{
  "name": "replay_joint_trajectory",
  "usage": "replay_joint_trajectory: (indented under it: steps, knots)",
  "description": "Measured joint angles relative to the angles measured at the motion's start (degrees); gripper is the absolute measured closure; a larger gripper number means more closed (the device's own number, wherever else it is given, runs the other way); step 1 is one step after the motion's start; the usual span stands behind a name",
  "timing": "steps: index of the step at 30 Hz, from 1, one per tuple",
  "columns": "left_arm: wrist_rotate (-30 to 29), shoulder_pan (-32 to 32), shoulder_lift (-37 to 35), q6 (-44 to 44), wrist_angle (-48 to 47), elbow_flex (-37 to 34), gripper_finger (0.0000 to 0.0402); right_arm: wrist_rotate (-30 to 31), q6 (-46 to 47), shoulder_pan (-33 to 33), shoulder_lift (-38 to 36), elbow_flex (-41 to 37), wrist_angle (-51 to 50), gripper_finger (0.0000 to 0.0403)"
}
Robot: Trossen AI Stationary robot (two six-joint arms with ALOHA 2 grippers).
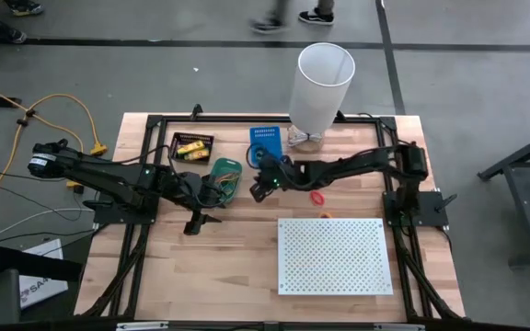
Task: Pick & Place Office Desk Supplies
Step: Put the orange spring keychain into the blue bin
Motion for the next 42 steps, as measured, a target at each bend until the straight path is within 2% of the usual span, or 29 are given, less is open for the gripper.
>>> replay_joint_trajectory:
  steps: [8,14,18,25,33,42]
  knots:
    - [0.02,0.0,0.01,0.02,0.44,0.0,0.0195,-6.62,4.78,0.81,-8.49,0.04,-19.72,0.0311]
    - [0.0,0.01,-0.02,0.0,0.88,0.0,0.0195,-7.26,13.42,2.63,-11.89,-0.07,-32.42,0.0311]
    - [0.02,0.01,0.01,0.0,1.03,0.0,0.0195,-9.3,18.87,3.8,-13.18,-0.05,-35.85,0.0311]
    - [0.02,-0.01,0.01,0.0,1.31,0.0,0.0195,-10.2,30.06,4.23,-13.44,-0.05,-36.23,0.0311]
    - [0.02,0.02,0.01,0.0,1.29,0.0,0.0195,-12.69,46.73,2.91,-13.42,-0.24,-48.0,0.0311]
    - [0.02,0.01,0.01,0.0,1.27,-0.01,0.0195,-13.08,49.83,3.6,-13.38,-0.7,-50.96,0.0311]
